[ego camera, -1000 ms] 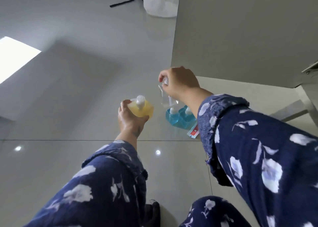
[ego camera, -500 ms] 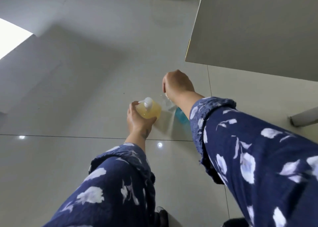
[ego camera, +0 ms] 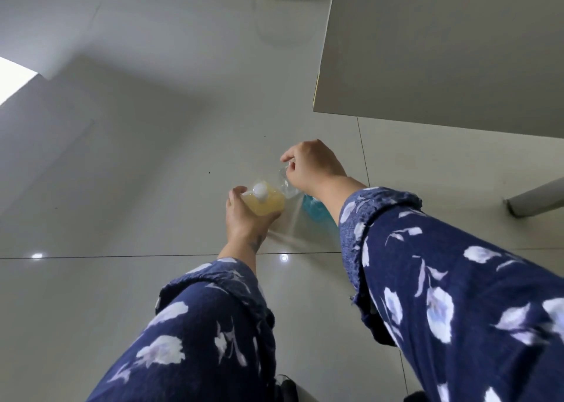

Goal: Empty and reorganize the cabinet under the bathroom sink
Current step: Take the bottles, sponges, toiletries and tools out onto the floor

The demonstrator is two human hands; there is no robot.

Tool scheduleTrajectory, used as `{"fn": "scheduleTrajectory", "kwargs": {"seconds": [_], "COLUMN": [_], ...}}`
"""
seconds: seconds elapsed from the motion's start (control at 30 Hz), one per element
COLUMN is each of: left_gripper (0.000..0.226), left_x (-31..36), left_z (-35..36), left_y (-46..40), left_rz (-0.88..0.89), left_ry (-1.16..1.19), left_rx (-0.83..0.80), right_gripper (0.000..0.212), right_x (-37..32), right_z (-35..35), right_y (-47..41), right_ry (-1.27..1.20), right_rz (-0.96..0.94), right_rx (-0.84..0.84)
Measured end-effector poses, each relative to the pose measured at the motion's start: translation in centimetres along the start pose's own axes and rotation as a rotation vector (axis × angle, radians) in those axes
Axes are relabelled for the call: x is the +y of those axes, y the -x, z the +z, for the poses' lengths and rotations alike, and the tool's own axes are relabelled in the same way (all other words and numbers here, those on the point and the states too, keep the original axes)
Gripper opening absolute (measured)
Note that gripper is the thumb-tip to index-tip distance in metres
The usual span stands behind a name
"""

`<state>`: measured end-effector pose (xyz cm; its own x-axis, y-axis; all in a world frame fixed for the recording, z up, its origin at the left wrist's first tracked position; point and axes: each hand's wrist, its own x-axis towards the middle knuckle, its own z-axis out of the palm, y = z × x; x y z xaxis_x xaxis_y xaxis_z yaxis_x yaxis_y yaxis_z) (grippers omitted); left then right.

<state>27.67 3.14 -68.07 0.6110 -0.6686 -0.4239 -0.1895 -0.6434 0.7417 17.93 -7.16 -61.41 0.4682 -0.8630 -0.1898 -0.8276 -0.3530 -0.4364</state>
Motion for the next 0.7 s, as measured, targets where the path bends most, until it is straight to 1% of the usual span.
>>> {"fn": "scheduleTrajectory", "kwargs": {"seconds": [0.1, 0.17, 0.33, 0.47, 0.7], "left_gripper": [0.077, 0.071, 0.047, 0.038, 0.035], "left_x": [1.6, 3.2, 9.2, 14.8, 24.1], "left_z": [-1.7, -3.0, -3.7, -0.3, 11.1], "left_y": [0.5, 0.9, 3.3, 6.5, 15.5], "left_rz": [0.069, 0.13, 0.261, 0.38, 0.681], "left_ry": [-0.121, -0.228, -0.502, -0.565, -0.555], "left_rx": [-0.011, -0.02, -0.172, -0.266, -0.46], "right_gripper": [0.031, 0.031, 0.039, 0.041, 0.037], "right_x": [0.5, 0.8, 2.7, 7.0, 18.6], "right_z": [-0.8, -2.0, -7.4, -12.4, -21.2], "right_y": [1.2, 2.1, 5.0, 8.6, 17.2], "right_ry": [-0.033, -0.033, -0.045, -0.078, -0.049], "right_rz": [-0.013, -0.003, 0.087, 0.194, 0.401], "right_rx": [-0.047, -0.068, -0.129, -0.058, 0.154]}}
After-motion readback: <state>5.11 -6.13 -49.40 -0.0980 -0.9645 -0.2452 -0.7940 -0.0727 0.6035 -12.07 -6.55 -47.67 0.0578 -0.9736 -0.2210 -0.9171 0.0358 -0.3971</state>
